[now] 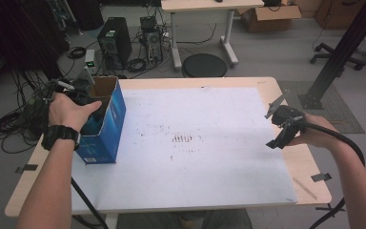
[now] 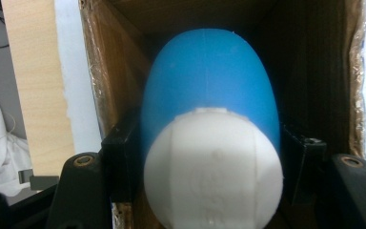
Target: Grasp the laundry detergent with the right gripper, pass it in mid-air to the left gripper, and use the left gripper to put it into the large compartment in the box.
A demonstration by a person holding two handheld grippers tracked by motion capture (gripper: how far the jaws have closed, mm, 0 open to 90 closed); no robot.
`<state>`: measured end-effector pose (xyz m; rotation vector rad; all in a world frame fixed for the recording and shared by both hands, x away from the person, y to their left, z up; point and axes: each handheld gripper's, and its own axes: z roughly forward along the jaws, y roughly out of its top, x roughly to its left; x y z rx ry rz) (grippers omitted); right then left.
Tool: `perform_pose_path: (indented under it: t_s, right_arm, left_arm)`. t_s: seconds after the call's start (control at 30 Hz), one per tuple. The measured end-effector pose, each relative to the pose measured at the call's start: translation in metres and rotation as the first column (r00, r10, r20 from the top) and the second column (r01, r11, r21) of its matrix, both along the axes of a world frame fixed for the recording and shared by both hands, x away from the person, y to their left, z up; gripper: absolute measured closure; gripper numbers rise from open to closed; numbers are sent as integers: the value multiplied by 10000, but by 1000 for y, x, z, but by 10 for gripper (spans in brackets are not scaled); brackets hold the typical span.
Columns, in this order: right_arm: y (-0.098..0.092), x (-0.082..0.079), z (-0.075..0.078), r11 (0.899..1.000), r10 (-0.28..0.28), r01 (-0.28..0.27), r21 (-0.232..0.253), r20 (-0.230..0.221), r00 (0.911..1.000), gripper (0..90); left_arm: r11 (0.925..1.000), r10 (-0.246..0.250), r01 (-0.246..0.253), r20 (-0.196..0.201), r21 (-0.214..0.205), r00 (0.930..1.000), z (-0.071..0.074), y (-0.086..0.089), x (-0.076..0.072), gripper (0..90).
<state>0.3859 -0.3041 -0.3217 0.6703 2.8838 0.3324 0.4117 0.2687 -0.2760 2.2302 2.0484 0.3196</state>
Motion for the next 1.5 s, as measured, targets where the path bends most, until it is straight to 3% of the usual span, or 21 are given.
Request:
perform_pose_path:
  t_s: [0.6, 1.0, 1.23, 1.5]
  right_arm:
    - [2, -1, -3, 10000, -24, 24, -60, -60, 10000, 76]
    - [1, -2, -4, 10000, -4, 4, -66, -100, 9999, 76]
    - [-2, -3, -2, 10000, -44, 44, -29, -95, 9999, 76]
    - [0, -4, 3, 10000, 32, -33, -8, -27, 10000, 77]
  left_arm:
    - [10000, 23, -22, 64, -86, 10000, -1, -1, 0, 371]
    - [10000, -37, 37, 34, 63, 10000, 5, -4, -2, 305]
    - [9993, -107, 102, 121, 349, 9999, 22, -8, -5, 256]
    - [9943, -829, 786, 578, 723, 9949, 56, -21, -16, 224]
